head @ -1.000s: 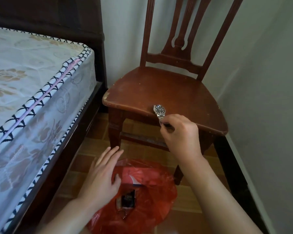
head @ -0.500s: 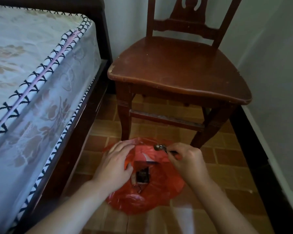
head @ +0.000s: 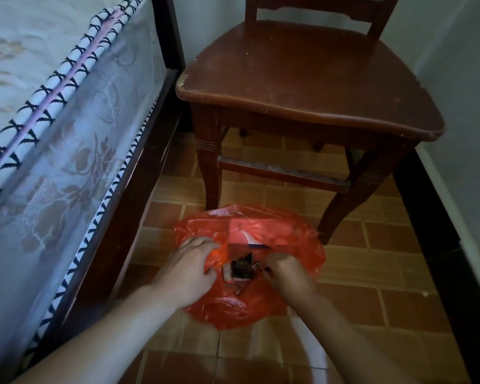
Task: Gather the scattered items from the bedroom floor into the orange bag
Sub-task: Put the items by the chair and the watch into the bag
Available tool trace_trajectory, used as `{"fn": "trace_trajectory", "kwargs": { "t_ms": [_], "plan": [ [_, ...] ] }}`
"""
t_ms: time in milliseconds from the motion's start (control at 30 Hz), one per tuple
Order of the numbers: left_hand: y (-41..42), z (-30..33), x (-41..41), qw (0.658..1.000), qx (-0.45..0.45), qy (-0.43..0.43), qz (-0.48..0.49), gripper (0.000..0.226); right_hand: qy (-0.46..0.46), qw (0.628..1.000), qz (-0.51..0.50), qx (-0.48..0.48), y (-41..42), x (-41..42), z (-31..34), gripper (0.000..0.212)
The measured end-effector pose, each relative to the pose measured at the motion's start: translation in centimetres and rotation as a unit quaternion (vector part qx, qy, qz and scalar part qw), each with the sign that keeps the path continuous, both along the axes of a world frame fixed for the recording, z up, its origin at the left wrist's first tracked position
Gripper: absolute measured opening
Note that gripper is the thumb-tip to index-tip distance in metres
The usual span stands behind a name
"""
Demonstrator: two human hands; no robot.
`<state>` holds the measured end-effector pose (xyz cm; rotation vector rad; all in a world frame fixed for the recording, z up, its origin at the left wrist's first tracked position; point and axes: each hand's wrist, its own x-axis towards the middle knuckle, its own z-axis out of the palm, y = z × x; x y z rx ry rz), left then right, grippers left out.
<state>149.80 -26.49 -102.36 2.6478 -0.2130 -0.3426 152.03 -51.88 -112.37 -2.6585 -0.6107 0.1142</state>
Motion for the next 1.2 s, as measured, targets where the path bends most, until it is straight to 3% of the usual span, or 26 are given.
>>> {"fn": "trace_trajectory", "kwargs": {
  "t_ms": [167, 300, 367, 433, 667, 833, 933, 1033, 1200],
  "plan": [
    [1.2, -0.1, 0.1, 1.0, 0.001, 0.013, 0.018, 0.054, -0.023, 0.997, -0.076, 0.026, 1.3, 1.2, -0.3, 0.021],
    [1.1, -0.3, 0.1, 1.0, -0.001, 0.017, 0.02, 0.054, 0.104, 0.991, -0.068, 0.042, 2.6, 0.0, -1.3, 0.046],
    [0.9, -0.4, 0.1, 1.0, -0.005, 0.015, 0.019, 0.053, 0.134, 0.989, -0.047, 0.048, 2.9, -1.1, -1.3, 0.032],
    [0.6, -0.5, 0.2, 1.0, -0.006, 0.01, 0.016, 0.053, 0.121, 0.99, -0.054, 0.054, 2.4, -1.7, -1.5, 0.023],
    [-0.9, -1.2, 0.2, 1.0, 0.026, -0.004, -0.006, 0.051, 0.055, 0.988, -0.123, 0.071, -1.1, -1.3, -1.2, 0.032],
    [-1.9, -1.7, 1.3, 0.994, 0.095, -0.053, -0.016, 0.068, -0.025, 0.988, -0.142, 0.05, -2.3, -1.0, -0.8, 0.033],
    [-2.2, -2.2, 2.0, 0.993, 0.096, -0.062, 0.011, 0.085, -0.064, 0.983, -0.17, 0.022, -3.4, -0.4, -0.5, 0.04],
    [-2.4, -2.7, 2.3, 0.993, 0.097, -0.045, 0.049, 0.099, -0.041, 0.971, -0.234, -0.03, -4.2, 0.3, -0.1, 0.054],
    [-2.4, -2.9, 2.4, 0.99, 0.112, -0.064, 0.06, 0.075, 0.074, 0.946, -0.313, -0.035, -5.6, 1.2, -0.6, 0.096]
  ]
}}
